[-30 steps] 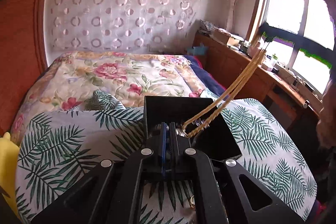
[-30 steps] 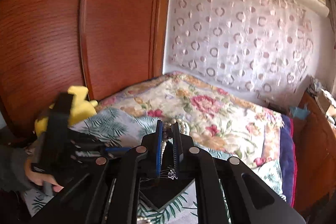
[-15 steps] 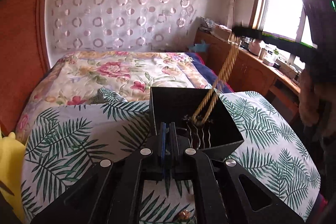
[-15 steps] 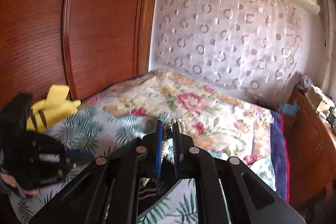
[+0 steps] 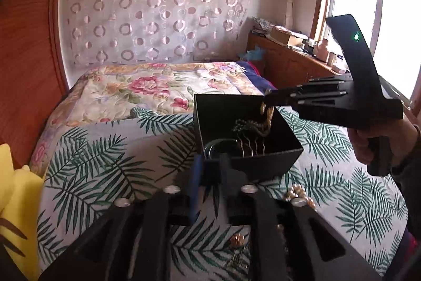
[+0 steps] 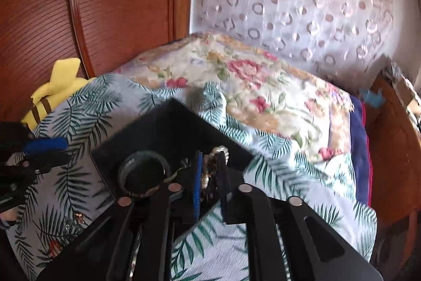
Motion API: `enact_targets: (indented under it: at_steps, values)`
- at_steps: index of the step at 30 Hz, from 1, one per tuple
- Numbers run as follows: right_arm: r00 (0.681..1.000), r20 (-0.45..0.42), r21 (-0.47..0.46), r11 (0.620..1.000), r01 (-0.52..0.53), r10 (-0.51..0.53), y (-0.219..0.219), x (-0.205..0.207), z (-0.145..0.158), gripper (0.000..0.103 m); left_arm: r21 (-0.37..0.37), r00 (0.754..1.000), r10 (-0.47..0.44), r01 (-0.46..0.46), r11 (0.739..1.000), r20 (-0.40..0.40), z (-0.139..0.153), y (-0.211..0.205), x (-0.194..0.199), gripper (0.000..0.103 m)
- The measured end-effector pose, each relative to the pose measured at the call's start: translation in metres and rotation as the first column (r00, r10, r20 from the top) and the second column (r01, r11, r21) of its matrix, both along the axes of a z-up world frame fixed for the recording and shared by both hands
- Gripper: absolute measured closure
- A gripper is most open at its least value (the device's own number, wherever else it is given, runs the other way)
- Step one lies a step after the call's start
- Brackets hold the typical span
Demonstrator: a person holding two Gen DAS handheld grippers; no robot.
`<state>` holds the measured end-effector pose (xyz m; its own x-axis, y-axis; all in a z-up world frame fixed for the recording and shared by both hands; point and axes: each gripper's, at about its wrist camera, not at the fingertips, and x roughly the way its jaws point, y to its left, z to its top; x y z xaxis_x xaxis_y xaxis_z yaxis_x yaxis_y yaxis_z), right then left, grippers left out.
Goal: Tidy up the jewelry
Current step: 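Open the left tool to drop the silver bangle into the box, then grasp the long beige bead necklace with the right tool while the left tool reaches the red bracelet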
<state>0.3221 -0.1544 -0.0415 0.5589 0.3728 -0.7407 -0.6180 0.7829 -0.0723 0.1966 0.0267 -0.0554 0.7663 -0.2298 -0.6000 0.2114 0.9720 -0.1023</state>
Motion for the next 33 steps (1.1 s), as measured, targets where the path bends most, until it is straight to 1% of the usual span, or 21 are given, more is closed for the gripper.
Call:
enact_targets:
  at_steps: [1, 2, 5, 7, 8, 9, 10, 11, 13, 14, 15, 17, 19, 21, 24, 27, 29, 31, 33]
  values:
    - [1.0, -0.008, 0.01, 1.0, 0.005, -0.005, -0.002, -0.003, -0.001, 0.069, 0.006, 1.0, 0.002, -0.002, 1.0, -0.001, 0.0, 0.0, -0.003, 0.071]
    - [1.0, -0.011, 0.019, 1.0, 0.008, -0.007, -0.003, -0.007, 0.0, 0.058, 0.013, 1.0, 0.002, -0.002, 1.0, -0.001, -0.001, -0.001, -0.007, 0.068]
    - [1.0, 0.012, 0.037, 0.999, 0.013, -0.013, -0.008, -0.026, 0.005, 0.058, 0.028, 1.0, -0.002, 0.002, 1.0, -0.007, -0.003, -0.002, -0.019, 0.057]
    - [1.0, 0.015, 0.054, 0.999, 0.007, -0.008, -0.013, -0.035, 0.008, 0.058, 0.03, 1.0, -0.002, 0.002, 1.0, -0.007, -0.004, -0.003, -0.029, 0.045]
    - [1.0, 0.017, 0.057, 0.998, 0.003, -0.004, -0.015, -0.044, 0.009, 0.058, 0.032, 1.0, -0.002, 0.002, 0.999, -0.009, -0.005, -0.003, -0.033, 0.042]
    - [1.0, 0.018, 0.058, 0.998, 0.002, -0.004, -0.018, -0.049, 0.011, 0.058, 0.037, 1.0, -0.001, 0.001, 0.999, -0.009, -0.005, -0.003, -0.039, 0.036]
    - [1.0, 0.014, 0.065, 0.998, 0.0, -0.001, -0.02, -0.057, 0.011, 0.058, 0.039, 1.0, -0.003, 0.003, 0.999, -0.009, -0.006, -0.004, -0.045, 0.032]
    - [1.0, 0.007, 0.072, 0.997, -0.004, 0.004, -0.022, -0.064, 0.011, 0.058, 0.039, 1.0, -0.005, 0.005, 0.999, -0.008, -0.006, -0.003, -0.05, 0.032]
    - [1.0, -0.007, 0.076, 0.997, -0.026, 0.026, -0.025, -0.083, 0.004, 0.065, 0.034, 1.0, -0.011, 0.012, 0.999, -0.014, -0.008, -0.003, -0.063, 0.027]
    - [0.999, -0.015, 0.07, 0.997, -0.038, 0.039, -0.024, -0.092, 0.0, 0.072, 0.032, 1.0, -0.017, 0.017, 0.999, -0.018, -0.01, -0.004, -0.069, 0.027]
    - [0.998, -0.029, 0.068, 0.996, -0.049, 0.052, -0.023, -0.103, -0.007, 0.074, 0.035, 0.999, -0.023, 0.024, 0.999, -0.022, -0.012, -0.006, -0.074, 0.026]
    - [0.995, -0.059, 0.075, 0.995, -0.069, 0.074, -0.021, -0.115, -0.02, 0.074, 0.042, 0.999, -0.036, 0.038, 0.998, -0.035, -0.016, -0.009, -0.081, 0.026]
    - [0.994, -0.072, 0.065, 0.995, -0.075, 0.08, -0.018, -0.121, -0.028, 0.074, 0.041, 0.997, -0.052, 0.054, 0.998, -0.057, -0.023, -0.011, -0.09, 0.026]
    - [0.992, -0.089, 0.068, 0.994, -0.08, 0.086, -0.016, -0.123, -0.036, 0.074, 0.033, 0.995, -0.067, 0.069, 0.997, -0.076, -0.029, -0.01, -0.094, 0.026]
    - [0.987, -0.124, 0.082, 0.992, -0.096, 0.105, -0.012, -0.119, -0.042, 0.074, 0.041, 0.993, -0.076, 0.081, 0.996, -0.095, -0.036, -0.011, -0.101, 0.026]
    - [0.982, -0.149, 0.078, 0.992, -0.102, 0.113, -0.01, -0.115, -0.049, 0.074, 0.044, 0.989, -0.092, 0.098, 0.994, -0.116, -0.041, -0.012, -0.105, 0.034]
    - [0.978, -0.169, 0.102, 0.989, -0.103, 0.119, -0.011, -0.112, -0.052, 0.074, 0.055, 0.988, -0.101, 0.109, 0.993, -0.121, -0.044, -0.014, -0.107, 0.034]
    - [0.977, -0.178, 0.12, 0.988, -0.101, 0.121, -0.013, -0.112, -0.053, 0.085, 0.058, 0.986, -0.109, 0.117, 0.991, -0.126, -0.046, -0.016, -0.109, 0.037]
    - [0.978, -0.157, 0.132, 0.985, -0.114, 0.135, -0.013, -0.116, -0.049, 0.095, 0.058, 0.985, -0.112, 0.121, 0.991, -0.133, -0.048, -0.016, -0.109, 0.04]
